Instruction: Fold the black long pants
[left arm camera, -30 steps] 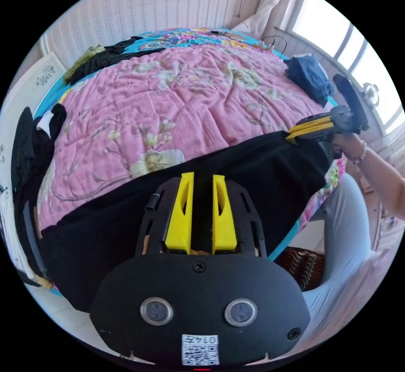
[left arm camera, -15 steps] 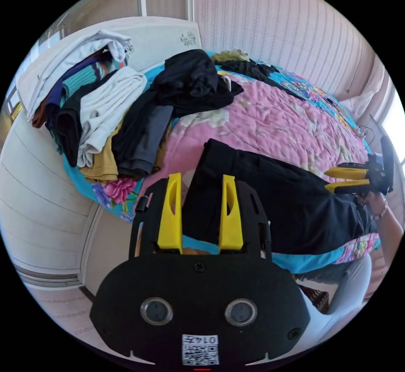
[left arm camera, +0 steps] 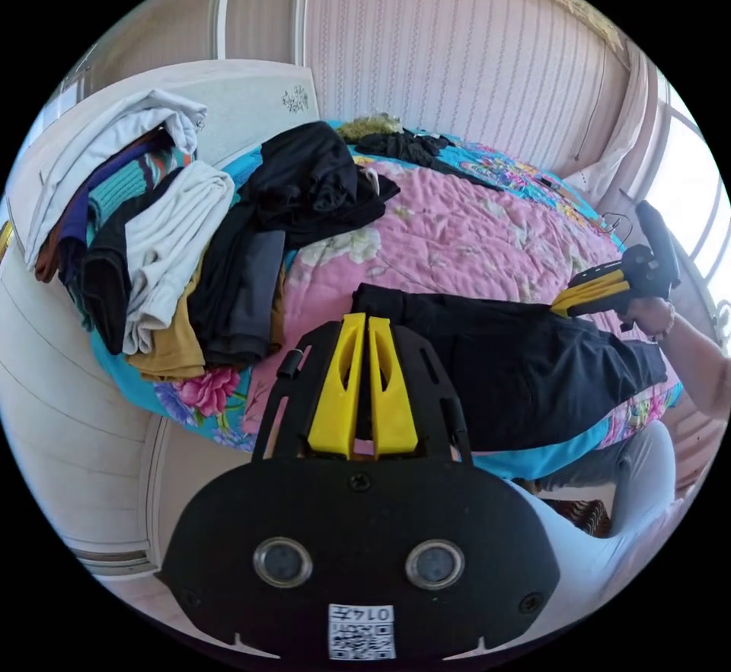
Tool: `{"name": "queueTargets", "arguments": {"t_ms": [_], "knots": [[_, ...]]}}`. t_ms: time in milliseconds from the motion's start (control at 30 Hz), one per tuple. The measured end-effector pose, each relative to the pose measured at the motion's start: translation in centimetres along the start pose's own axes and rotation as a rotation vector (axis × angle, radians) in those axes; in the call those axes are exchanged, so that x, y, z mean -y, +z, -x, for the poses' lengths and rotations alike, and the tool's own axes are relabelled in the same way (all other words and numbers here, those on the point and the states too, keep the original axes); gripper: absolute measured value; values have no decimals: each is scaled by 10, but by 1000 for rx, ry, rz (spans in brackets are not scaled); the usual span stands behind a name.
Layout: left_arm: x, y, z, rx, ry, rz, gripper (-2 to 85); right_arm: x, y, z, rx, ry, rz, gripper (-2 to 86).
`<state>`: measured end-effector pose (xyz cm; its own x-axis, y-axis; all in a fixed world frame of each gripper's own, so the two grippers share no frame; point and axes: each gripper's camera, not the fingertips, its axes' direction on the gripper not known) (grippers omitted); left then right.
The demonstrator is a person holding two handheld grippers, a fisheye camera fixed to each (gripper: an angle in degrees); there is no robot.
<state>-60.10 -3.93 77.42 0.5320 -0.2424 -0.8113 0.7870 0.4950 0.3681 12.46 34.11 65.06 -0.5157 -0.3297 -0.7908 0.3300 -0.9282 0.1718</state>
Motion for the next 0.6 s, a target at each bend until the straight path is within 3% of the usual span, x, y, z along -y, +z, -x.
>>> {"name": "queueTargets", "arguments": {"t_ms": [200, 333, 467, 600], "knots": [[17, 11, -9, 38, 15, -62, -5, 1, 10, -8, -26, 85, 6, -8], [3, 96, -28, 138, 110, 172, 5, -14, 42, -13, 16, 208, 35, -7], [-5, 65, -33, 168, 91, 108, 48, -57, -2, -7, -105, 306, -73, -5], [-40, -4, -44, 233, 70, -43, 46, -174, -57, -21, -247, 567, -86, 30]]}}
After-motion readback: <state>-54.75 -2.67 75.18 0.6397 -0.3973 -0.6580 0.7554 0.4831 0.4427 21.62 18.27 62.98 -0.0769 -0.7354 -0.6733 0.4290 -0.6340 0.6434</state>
